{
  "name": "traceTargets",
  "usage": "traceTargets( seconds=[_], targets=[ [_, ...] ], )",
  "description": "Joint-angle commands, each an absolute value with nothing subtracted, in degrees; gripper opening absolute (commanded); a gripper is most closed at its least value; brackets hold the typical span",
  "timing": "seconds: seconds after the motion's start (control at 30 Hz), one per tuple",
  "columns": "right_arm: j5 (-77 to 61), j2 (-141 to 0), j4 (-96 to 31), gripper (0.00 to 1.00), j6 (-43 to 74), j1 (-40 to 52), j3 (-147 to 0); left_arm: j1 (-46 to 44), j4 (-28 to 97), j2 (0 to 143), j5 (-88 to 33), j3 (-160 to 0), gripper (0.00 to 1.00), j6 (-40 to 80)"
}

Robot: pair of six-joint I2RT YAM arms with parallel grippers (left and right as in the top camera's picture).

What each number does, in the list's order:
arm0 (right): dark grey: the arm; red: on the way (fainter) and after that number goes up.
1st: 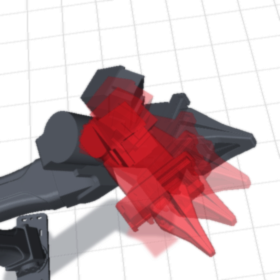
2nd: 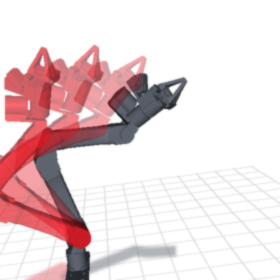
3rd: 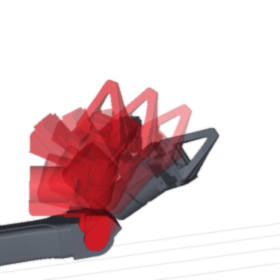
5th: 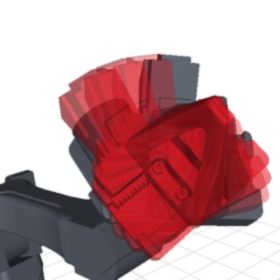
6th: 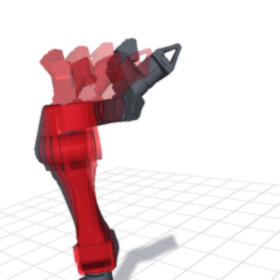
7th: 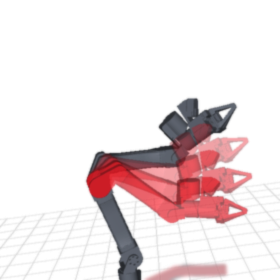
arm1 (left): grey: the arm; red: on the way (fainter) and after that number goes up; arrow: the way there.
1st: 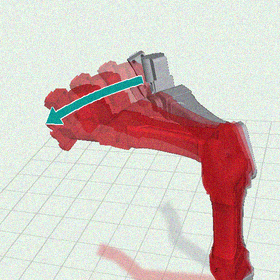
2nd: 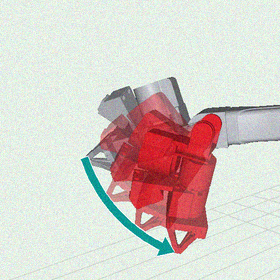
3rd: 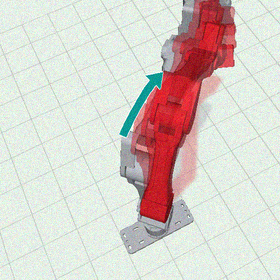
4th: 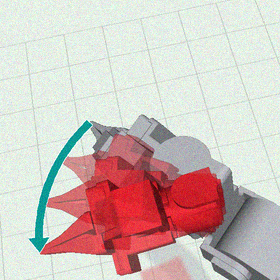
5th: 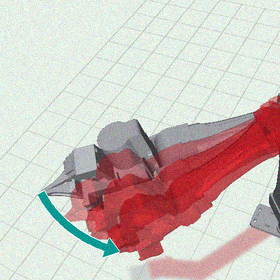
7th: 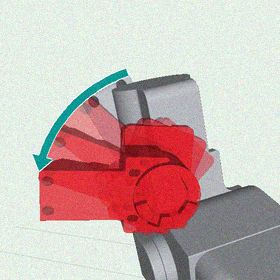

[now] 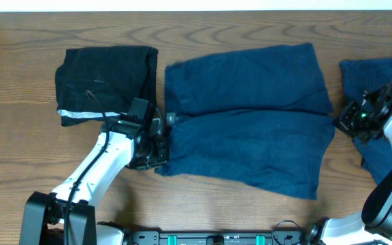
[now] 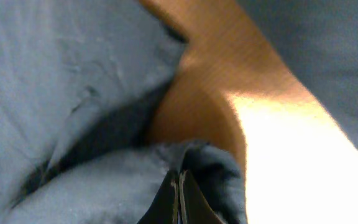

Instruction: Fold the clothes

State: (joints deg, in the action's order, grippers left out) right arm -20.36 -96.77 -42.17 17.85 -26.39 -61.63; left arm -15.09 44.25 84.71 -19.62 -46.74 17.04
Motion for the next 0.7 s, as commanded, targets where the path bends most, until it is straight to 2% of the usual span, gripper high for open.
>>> traceTargets(
  seconds=[0.0, 0.07, 0.13, 0.17, 0.2, 0.23, 0.27, 0.4, 0.57, 0.67],
  targets=[
    [-15.46, -95.53, -46.04, 0.12, 16.32, -26.94, -64.29, -14.81, 46.04, 84.23, -19.9, -46.52, 0.06, 15.49],
    [-14.79, -95.53, -48.75, 0.24, 16.53, -26.94, -64.29, -14.81, 46.02, 84.23, -19.92, -45.17, 0.06, 15.53],
    [-14.83, -95.53, -50.74, 0.67, 16.51, -26.94, -64.31, -14.81, 46.0, 84.23, -19.92, -43.59, 0.06, 15.79],
    [-15.35, -95.48, -51.59, 0.76, 16.43, -26.94, -64.4, -14.81, 46.04, 84.23, -19.92, -42.92, 0.09, 15.79],
    [-16.78, -95.46, -52.66, 0.78, 15.62, -26.94, -64.62, -14.81, 46.19, 84.23, -19.92, -42.33, 0.36, 15.75],
    [-19.07, -95.46, -53.67, 0.78, 14.09, -26.94, -64.88, -14.81, 46.7, 84.23, -19.9, -41.91, 0.59, 15.7],
    [-22.5, -95.46, -54.87, 0.78, 12.14, -26.94, -65.14, -14.81, 47.46, 84.23, -19.92, -41.87, 0.7, 15.7],
    [-31.0, -95.44, -60.99, 0.68, 7.57, -26.04, -65.36, -14.81, 50.46, 83.96, -19.92, -43.64, 0.71, 15.22],
    [-28.56, -95.13, -66.32, 0.59, 6.55, -22.0, -65.36, -14.81, 54.41, 81.62, -19.92, -49.28, 0.71, 13.04],
    [-24.75, -94.15, -67.33, 0.58, 7.16, -18.81, -65.34, -14.81, 54.08, 79.22, -19.9, -52.29, 0.71, 11.99]
  ],
)
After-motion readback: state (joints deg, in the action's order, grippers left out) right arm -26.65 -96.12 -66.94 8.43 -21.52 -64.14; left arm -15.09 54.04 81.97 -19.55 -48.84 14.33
